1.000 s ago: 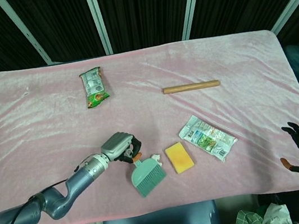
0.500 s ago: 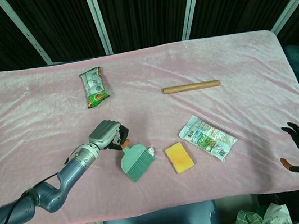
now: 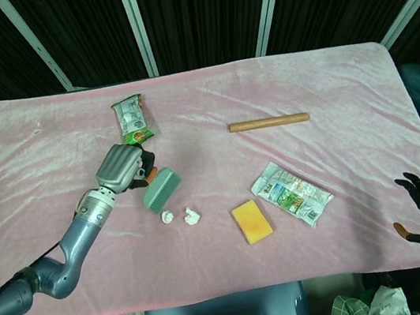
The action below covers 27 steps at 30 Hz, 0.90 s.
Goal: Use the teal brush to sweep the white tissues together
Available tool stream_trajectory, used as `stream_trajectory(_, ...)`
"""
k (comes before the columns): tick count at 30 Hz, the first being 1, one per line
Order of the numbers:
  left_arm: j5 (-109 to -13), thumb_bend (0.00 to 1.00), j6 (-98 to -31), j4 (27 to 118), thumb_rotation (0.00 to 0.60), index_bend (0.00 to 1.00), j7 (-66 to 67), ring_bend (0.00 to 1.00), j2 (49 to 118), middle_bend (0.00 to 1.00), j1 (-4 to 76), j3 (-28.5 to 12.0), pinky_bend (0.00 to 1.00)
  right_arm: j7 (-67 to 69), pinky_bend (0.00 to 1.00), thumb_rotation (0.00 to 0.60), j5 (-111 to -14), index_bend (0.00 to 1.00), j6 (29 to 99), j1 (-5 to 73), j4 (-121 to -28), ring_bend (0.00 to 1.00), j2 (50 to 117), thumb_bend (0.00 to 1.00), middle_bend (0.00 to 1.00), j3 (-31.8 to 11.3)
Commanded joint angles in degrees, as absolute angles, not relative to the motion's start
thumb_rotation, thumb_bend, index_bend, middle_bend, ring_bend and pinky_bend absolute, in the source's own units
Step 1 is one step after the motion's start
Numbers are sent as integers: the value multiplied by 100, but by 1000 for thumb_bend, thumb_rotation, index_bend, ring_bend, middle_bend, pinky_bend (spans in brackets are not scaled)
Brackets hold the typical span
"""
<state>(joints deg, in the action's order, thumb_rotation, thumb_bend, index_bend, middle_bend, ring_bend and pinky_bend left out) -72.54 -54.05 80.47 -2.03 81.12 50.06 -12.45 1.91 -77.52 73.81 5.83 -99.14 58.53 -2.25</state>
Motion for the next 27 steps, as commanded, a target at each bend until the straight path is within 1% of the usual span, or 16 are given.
stream_trajectory(1, -7587, 490, -5842, 8279, 600, 759, -796, 456, 8206, 749, 4809, -1376, 530, 190, 275, 600, -7749, 163, 7378, 583, -9914, 136, 5852, 211, 70, -224)
stream_trajectory(5, -7646, 490, -5725, 8422, 600, 760, -1431, 456, 8219, 750, 4788, -1366, 530, 191, 275, 600, -7738, 163, 7367, 585, -9918, 136, 5847, 211, 70, -223)
stream_trajectory(11, -7881, 490, -5400, 8649, 600, 769, -3001, 456, 8208, 761, 4831, -1383, 530, 196, 275, 600, -7723, 164, 7351, 590, -9922, 136, 5837, 212, 70, -226)
stream_trajectory(16, -7995, 490, -4869, 8821, 600, 770, -3857, 463, 8016, 761, 4923, -1235, 541, 206, 275, 600, -7721, 163, 7346, 592, -9924, 136, 5832, 212, 70, -225)
stream_trajectory(20, -8007, 490, -4398, 8835, 600, 770, -3998, 464, 7818, 761, 5030, -1079, 544, 208, 275, 600, -7728, 163, 7350, 591, -9925, 136, 5831, 213, 70, -224)
stream_trajectory(27, -8089, 489, -4218, 8534, 600, 770, -3768, 463, 7931, 761, 5063, -853, 544, 201, 275, 600, -7726, 163, 7359, 589, -9927, 136, 5835, 213, 70, -226)
